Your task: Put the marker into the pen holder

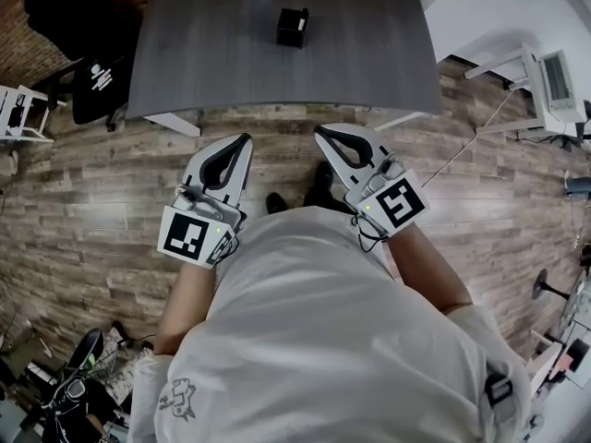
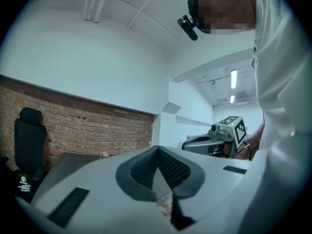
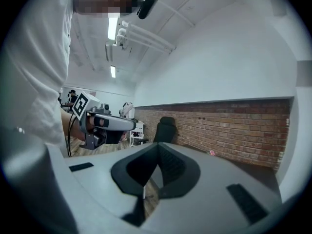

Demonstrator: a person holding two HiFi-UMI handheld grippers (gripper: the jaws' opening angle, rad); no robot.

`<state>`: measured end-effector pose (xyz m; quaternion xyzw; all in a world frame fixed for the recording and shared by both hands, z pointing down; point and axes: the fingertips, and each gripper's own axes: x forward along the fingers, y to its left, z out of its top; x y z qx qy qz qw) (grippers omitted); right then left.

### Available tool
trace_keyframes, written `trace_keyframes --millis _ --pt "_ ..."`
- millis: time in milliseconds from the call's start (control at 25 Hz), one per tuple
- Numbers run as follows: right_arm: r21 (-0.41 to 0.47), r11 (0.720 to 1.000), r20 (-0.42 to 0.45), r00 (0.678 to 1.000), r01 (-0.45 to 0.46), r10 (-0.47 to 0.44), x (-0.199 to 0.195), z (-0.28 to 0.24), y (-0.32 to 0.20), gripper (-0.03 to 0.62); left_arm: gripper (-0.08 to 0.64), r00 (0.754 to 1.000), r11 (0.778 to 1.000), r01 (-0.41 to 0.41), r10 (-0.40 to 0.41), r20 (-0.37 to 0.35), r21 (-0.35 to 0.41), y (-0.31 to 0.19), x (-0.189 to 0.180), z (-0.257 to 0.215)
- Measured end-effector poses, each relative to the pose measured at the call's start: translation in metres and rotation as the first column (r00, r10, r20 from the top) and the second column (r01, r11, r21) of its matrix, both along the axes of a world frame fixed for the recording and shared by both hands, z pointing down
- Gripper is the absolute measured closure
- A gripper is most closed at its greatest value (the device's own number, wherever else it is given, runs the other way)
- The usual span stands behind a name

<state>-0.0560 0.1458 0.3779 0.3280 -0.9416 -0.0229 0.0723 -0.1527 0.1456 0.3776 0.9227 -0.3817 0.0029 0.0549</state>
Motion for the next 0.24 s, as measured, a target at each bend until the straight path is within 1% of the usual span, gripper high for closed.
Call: trace_keyframes --millis 240 --pt "0.005 1.0 0.001 1.0 0.003 -0.003 -0.0061 -0.0027 -0.0029 0.588 0.549 1.0 1.0 -0.002 0.002 0.006 0.01 -0.0021 -0.0041 -0.0013"
